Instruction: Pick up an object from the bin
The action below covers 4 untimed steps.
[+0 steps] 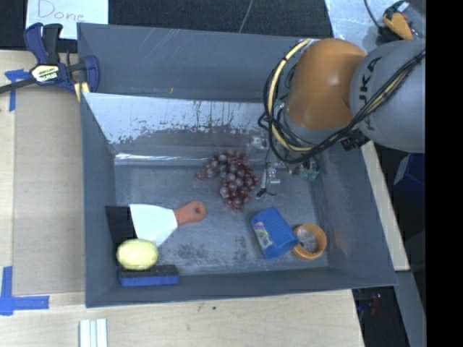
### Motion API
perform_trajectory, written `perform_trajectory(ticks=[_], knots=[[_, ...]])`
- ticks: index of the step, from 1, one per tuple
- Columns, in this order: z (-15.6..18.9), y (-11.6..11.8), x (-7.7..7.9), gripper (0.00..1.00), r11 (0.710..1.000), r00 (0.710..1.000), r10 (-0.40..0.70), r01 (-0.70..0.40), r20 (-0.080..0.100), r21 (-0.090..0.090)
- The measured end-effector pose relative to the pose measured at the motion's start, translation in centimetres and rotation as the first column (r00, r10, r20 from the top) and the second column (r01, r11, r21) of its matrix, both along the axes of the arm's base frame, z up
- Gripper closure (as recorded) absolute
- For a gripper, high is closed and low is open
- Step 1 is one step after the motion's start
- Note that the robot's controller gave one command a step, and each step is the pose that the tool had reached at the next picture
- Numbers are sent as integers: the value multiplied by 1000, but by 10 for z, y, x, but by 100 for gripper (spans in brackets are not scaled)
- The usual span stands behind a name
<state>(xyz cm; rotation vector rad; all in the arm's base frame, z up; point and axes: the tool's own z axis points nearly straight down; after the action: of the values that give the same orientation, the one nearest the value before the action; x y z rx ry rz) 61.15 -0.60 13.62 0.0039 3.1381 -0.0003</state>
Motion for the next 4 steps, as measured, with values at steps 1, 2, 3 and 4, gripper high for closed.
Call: perform_trajectory(ticks=[1, 2, 3, 4], knots=[[0, 0, 0, 0, 1000, 1000, 0, 0, 0, 0], [-55, 19, 8, 0, 977, 977, 214, -214, 6, -2], [-42, 26, -4, 100, 998, 998, 65, -65, 7, -2], [-42, 25, -4, 100, 998, 998, 65, -65, 7, -2]])
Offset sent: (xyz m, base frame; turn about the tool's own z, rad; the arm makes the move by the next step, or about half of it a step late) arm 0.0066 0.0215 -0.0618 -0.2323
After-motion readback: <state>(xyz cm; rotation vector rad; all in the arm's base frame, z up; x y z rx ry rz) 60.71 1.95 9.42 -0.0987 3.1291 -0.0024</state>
